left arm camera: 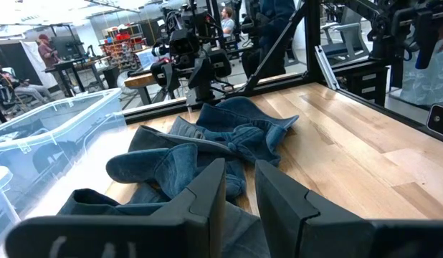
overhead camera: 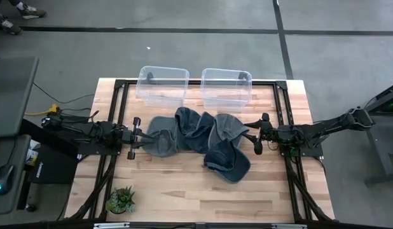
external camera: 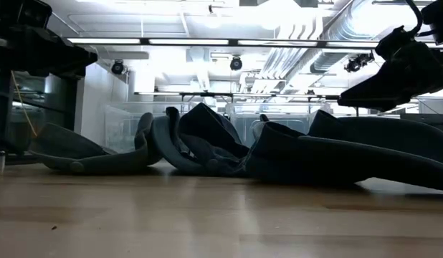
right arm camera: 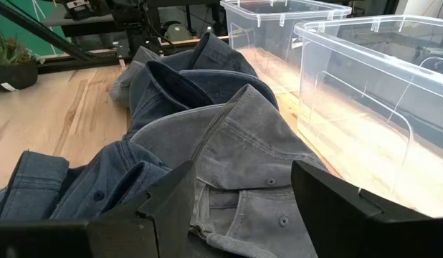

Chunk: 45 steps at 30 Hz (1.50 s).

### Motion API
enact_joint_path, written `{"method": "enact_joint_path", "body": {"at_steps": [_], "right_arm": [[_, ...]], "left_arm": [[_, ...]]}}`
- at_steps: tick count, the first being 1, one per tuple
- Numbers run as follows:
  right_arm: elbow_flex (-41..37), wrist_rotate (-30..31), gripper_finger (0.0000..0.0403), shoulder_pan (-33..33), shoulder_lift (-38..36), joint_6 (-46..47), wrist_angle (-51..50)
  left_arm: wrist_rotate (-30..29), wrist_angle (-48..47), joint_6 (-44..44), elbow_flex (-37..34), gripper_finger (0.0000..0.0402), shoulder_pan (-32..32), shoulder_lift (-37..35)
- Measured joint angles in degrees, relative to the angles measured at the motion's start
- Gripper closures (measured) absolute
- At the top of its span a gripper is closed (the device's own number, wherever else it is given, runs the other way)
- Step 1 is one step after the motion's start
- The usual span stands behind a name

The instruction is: Pick & Place hat

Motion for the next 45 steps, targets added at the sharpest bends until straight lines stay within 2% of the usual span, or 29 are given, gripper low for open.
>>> {"method": "enact_joint_path", "body": {"at_steps": [8, 16, 26, 34, 39, 45], "right_arm": [[0.0, 0.8, 0.0179, 0.0, 0.0, -3.9, 0.5], [0.0, -7.6, 0.0179, 0.0, 0.0, 9.2, 1.6], [0.0, -16.4, 0.0179, 0.0, 0.0, 20.2, 3.4], [0.0, -19.3, 0.0179, 0.0, 0.0, 21.0, 3.3], [0.2, -22.6, 0.0179, 0.0, 0.0, 17.0, 3.2], [5.2, -21.6, 0.0179, 0.0, 0.1, 18.1, -5.6]], "left_arm": [[0.0, 0.0, 0.0, 0.0, 0.0328, 0.0, 0.0], [0.0, 0.0, 0.0, 0.0, 0.0328, 0.0, 0.0], [0.0, 0.0, 0.0, 0.0, 0.0328, 0.0, 0.0], [0.0, 0.0, 0.0, 0.0, 0.0328, 0.0, 0.0], [0.0, 0.0, 0.0, 0.0, 0.0328, 0.0, 0.0], [0.0, 0.0, 0.0, 0.0, 0.0328, 0.0, 0.0]]}}
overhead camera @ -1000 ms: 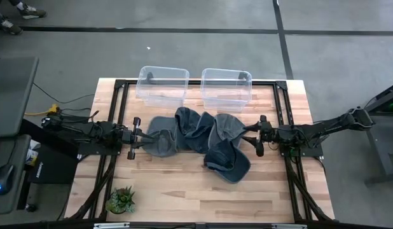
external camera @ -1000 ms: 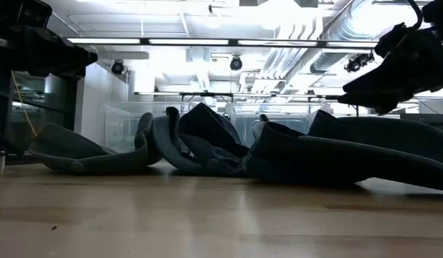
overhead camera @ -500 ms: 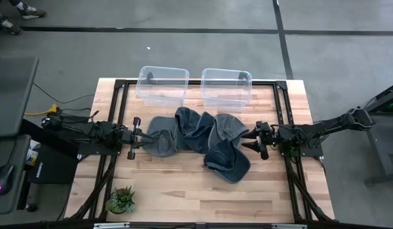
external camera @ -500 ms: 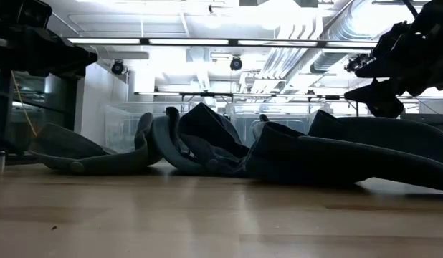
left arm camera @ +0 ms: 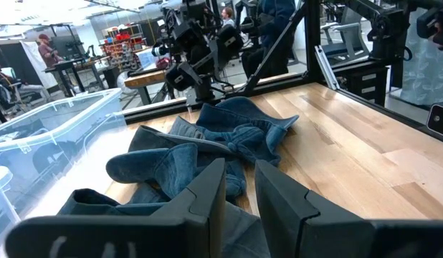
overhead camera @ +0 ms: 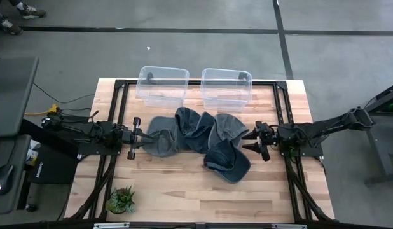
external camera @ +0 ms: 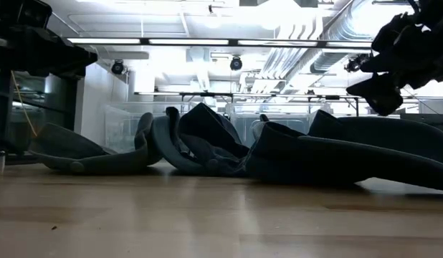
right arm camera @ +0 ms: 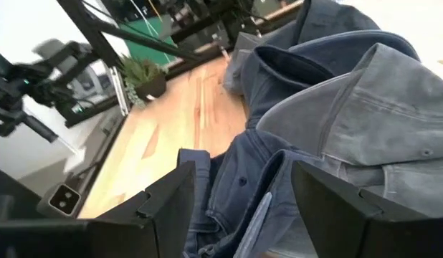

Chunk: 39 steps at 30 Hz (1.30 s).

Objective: Pick & Place hat
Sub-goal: Put the bottom black cap into the right transparent bin

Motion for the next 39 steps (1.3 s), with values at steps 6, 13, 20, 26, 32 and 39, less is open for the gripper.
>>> {"method": "enact_joint_path", "body": {"at_steps": [6, 13, 20, 26, 32, 39], "right_arm": [[7.7, 3.3, 0.0179, 0.0, 0.1, 1.8, -13.4], [15.3, 6.1, 0.0178, 0.0, 4.0, 14.9, -26.8], [17.8, 1.3, 0.0178, 0.0, 12.3, 22.9, -26.1], [18.5, -3.5, 0.0169, -0.4, 20.9, 26.1, -23.6], [18.5, -6.3, 0.0120, -2.2, 28.6, 27.5, -16.5], [18.5, -10.0, 0.0089, -3.5, 33.9, 27.5, -9.8]], "left_arm": [[0.0, 0.0, 0.0, 0.0, 0.0328, 0.0, 0.0], [0.0, 0.0, 0.0, 0.0, 0.0328, 0.0, 0.0], [0.0, 0.0, 0.0, 0.0, 0.0328, 0.0, 0.0], [0.0, 0.0, 0.0, 0.0, 0.0328, 0.0, 0.0], [0.0, 0.0, 0.0, 0.0, 0.0328, 0.0, 0.0], [0.0, 0.0, 0.0, 0.0, 0.0328, 0.0, 0.0]]}}
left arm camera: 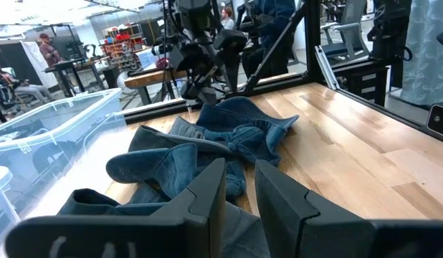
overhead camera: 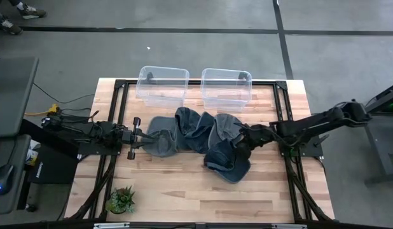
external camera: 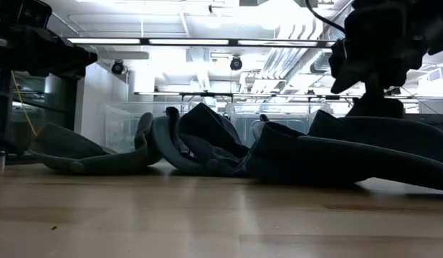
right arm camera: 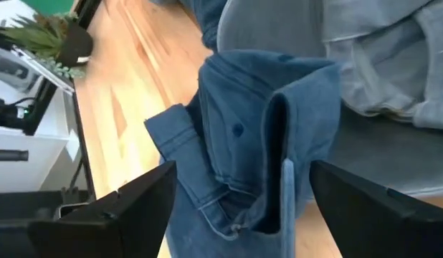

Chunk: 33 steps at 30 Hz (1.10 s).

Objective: Pick & Place hat
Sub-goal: Put the bottom black cap into the right transparent bin

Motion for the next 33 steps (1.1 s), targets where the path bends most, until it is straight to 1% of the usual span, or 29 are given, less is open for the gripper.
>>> {"method": "enact_joint_path", "body": {"at_steps": [6, 12, 16, 21, 33], "right_arm": [[0.0, -0.6, 0.0089, 0.0, 4.4, 0.0, 0.8], [0.0, -0.3, 0.0089, 0.0, 8.3, -0.1, 5.2], [-0.1, 1.6, 0.0106, 0.0, 9.3, 0.0, 4.9], [-0.1, 2.0, 0.0155, 0.0, 9.2, 1.2, 5.0], [-0.1, -1.3, 0.0320, 0.0, 9.2, 4.1, 4.6]], "left_arm": [[0.0, 0.0, 0.0, 0.0, 0.0328, 0.0, 0.0], [0.0, 0.0, 0.0, 0.0, 0.0328, 0.0, 0.0], [0.0, 0.0, 0.0, 0.0, 0.0328, 0.0, 0.0], [0.0, 0.0, 0.0, 0.0, 0.0328, 0.0, 0.0], [0.0, 0.0, 0.0, 0.0, 0.0328, 0.0, 0.0]]}}
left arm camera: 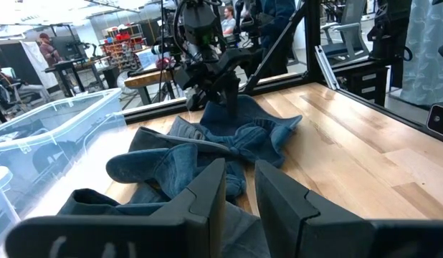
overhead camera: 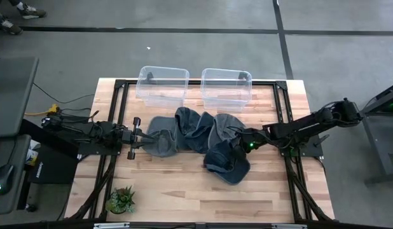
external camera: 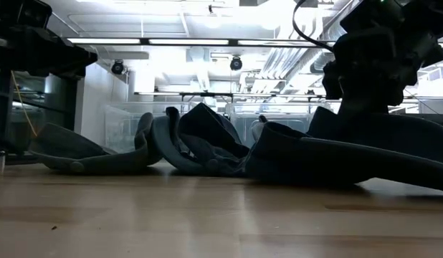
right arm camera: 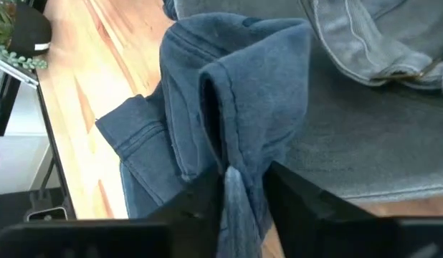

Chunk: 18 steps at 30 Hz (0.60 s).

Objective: Pick & Place hat
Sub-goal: Put the bottom black cap into the right transparent bin

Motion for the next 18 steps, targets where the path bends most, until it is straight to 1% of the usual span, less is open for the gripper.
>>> {"method": "enact_joint_path", "body": {"at_steps": [4, 5, 10, 12, 18], "right_arm": [[0.0, -0.6, 0.0381, 0.0, 0.0, 1.5, -0.3], [0.0, -1.2, 0.0388, 0.0, 0.0, 1.5, -0.3], [0.0, -2.8, 0.0382, 0.0, 0.0, 3.5, -0.3], [0.0, -4.1, 0.0390, 0.0, -0.4, 3.6, -0.3], [0.0, -4.9, 0.0392, 0.2, -4.2, 5.7, -0.4]], "left_arm": [[0.0, 0.0, 0.0, 0.0, 0.0328, 0.0, 0.0], [0.0, 0.0, 0.0, 0.0, 0.0328, 0.0, 0.0], [0.0, 0.0, 0.0, 0.0, 0.0328, 0.0, 0.0], [0.0, 0.0, 0.0, 0.0, 0.0328, 0.0, 0.0], [0.0, 0.0, 0.0, 0.0, 0.0328, 0.0, 0.0]]}}
